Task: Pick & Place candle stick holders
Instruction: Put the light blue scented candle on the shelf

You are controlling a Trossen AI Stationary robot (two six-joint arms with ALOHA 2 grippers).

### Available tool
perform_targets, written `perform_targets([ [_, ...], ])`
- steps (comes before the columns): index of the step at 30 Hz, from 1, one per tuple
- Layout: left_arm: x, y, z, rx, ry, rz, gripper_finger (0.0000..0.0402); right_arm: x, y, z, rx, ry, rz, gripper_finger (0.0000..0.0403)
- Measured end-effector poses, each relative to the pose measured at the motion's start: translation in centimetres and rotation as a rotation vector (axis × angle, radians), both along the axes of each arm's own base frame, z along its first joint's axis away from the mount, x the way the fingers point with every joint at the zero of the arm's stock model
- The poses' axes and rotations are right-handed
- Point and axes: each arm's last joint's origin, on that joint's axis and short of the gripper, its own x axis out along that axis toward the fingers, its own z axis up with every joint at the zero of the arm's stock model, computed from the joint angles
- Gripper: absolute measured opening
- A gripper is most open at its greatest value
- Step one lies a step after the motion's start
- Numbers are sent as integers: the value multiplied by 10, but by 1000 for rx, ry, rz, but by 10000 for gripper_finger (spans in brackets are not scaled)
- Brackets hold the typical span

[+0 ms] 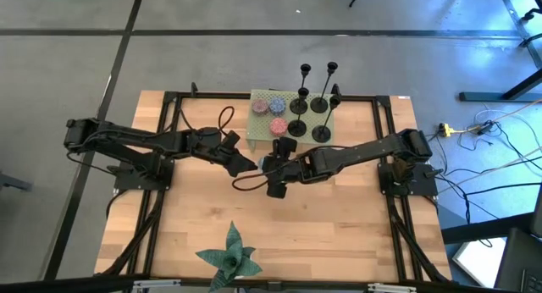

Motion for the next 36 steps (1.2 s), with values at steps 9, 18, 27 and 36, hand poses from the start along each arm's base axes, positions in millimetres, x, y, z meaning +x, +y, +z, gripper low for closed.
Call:
perform_targets([
  [9, 0, 0, 0, 8, -3, -3, 210, 5, 2, 16, 37, -59, 19, 303],
  [18, 2, 0, 4, 24, -53, -7, 210, 6, 2, 18, 51, -72, 28, 308],
  [27, 7, 1, -1, 59, -44, 1, 210, 6, 1, 17, 32, -50, 48, 309],
  [36, 10, 15, -6, 73, -40, 5, 225, 5, 0, 14, 23, -21, 51, 309],
])
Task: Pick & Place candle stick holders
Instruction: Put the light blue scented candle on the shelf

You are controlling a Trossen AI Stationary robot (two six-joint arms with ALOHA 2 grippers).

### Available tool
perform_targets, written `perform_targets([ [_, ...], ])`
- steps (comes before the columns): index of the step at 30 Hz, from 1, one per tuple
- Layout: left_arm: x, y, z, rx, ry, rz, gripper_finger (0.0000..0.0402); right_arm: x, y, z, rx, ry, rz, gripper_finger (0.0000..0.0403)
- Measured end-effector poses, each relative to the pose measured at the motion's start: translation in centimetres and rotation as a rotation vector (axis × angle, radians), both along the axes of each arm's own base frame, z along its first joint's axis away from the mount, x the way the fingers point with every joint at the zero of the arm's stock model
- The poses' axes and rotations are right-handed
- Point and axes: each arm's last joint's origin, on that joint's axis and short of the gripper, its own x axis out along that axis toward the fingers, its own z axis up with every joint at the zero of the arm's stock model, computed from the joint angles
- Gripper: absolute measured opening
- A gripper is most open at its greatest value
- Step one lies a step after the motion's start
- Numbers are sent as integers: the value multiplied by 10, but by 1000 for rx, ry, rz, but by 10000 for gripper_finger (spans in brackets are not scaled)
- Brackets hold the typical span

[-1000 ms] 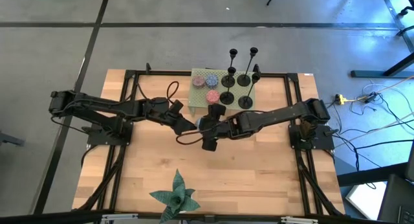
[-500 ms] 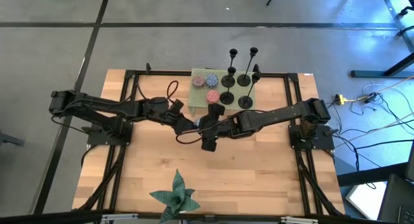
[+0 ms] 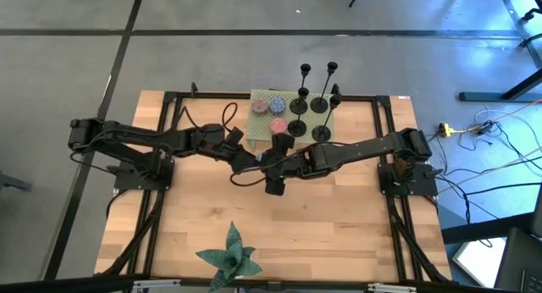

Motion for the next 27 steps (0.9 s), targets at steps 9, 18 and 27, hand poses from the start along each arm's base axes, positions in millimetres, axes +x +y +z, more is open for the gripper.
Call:
perform_targets([
  [9, 2, 6, 1, 23, -24, 49, 249, -1, 2, 0, 6, 15, 28, 310],
  [18, 7, 2, -2, -4, -26, 22, 249, -3, 1, -2, 2, 39, 7, 310],
  [27, 8, -1, -1, -4, -44, -17, 249, -5, -1, -3, 0, 56, -10, 310],
])
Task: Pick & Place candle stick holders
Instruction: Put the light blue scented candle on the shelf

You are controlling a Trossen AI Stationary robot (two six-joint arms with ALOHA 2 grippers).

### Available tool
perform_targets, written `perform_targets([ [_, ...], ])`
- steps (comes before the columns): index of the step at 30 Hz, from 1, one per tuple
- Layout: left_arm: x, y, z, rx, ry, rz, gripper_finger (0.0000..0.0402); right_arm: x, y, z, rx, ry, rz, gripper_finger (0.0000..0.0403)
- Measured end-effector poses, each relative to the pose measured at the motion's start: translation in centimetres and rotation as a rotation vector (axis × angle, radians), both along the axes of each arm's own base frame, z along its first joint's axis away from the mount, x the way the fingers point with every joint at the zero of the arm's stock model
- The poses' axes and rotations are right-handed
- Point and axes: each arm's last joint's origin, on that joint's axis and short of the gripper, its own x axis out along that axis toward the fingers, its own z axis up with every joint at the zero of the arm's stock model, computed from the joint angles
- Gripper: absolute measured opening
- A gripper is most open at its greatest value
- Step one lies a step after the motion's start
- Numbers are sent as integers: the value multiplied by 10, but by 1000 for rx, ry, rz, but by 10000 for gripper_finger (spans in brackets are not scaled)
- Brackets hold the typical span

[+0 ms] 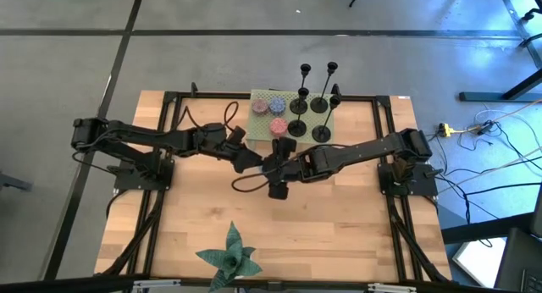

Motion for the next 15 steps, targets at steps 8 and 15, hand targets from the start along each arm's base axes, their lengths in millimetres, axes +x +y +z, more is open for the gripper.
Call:
perform_targets([
  [8, 0, 0, -1, 16, 8, 13, 249, 4, -7, 2, -13, -38, -29, 310],
  [15, 0, 1, -1, 41, 7, 26, 248, 6, -10, 4, -29, -51, -23, 310],
])
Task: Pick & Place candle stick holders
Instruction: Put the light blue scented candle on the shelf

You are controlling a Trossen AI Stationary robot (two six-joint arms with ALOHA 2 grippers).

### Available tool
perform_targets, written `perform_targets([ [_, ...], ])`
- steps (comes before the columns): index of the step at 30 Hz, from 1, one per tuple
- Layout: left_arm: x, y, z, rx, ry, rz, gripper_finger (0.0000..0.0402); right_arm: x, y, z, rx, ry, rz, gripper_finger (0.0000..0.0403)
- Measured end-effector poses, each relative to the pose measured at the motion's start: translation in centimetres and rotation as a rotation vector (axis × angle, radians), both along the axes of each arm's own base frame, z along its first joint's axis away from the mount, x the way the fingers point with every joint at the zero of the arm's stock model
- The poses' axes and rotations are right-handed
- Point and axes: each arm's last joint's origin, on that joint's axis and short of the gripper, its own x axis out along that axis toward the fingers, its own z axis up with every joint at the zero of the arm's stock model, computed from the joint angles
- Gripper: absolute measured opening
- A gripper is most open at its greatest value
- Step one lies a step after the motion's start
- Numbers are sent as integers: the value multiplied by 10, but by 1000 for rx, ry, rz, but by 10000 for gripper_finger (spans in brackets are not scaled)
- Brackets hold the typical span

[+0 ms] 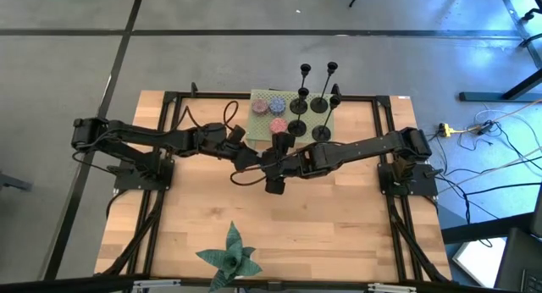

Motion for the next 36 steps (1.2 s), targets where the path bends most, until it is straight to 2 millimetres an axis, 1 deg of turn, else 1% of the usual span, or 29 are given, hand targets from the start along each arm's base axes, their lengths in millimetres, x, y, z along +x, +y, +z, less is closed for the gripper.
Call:
perform_targets([
  [3, 0, 0, 0, 0, 3, 1, 240, 0, 0, 0, -1, -1, 1, 310],
  [10, 0, 0, -1, -16, 13, 6, 204, 0, 0, 0, -16, 9, 12, 315],
  [18, -1, 0, -2, 15, 16, -5, 203, 1, 0, 0, -19, 7, 28, 345],
  [22, 0, 0, -1, 20, 14, -1, 197, -1, 0, 1, -36, 22, 48, 350],
  [24, 0, 1, -1, 25, 9, 13, 196, -5, 3, 4, -51, 53, 67, 350],
  [26, 0, 1, -1, 34, 9, 19, 197, -8, 7, 15, -56, 81, 79, 350],
  [31, 0, 3, 0, 42, 3, 21, 197, -24, 15, 61, -28, 138, 55, 350],
  [34, -2, 8, 3, 61, -19, 9, 197, -39, 18, 88, 7, 168, 5, 351],
  [36, -5, 14, 7, 67, -37, 19, 197, -50, 20, 102, 35, 182, -41, 351],
])
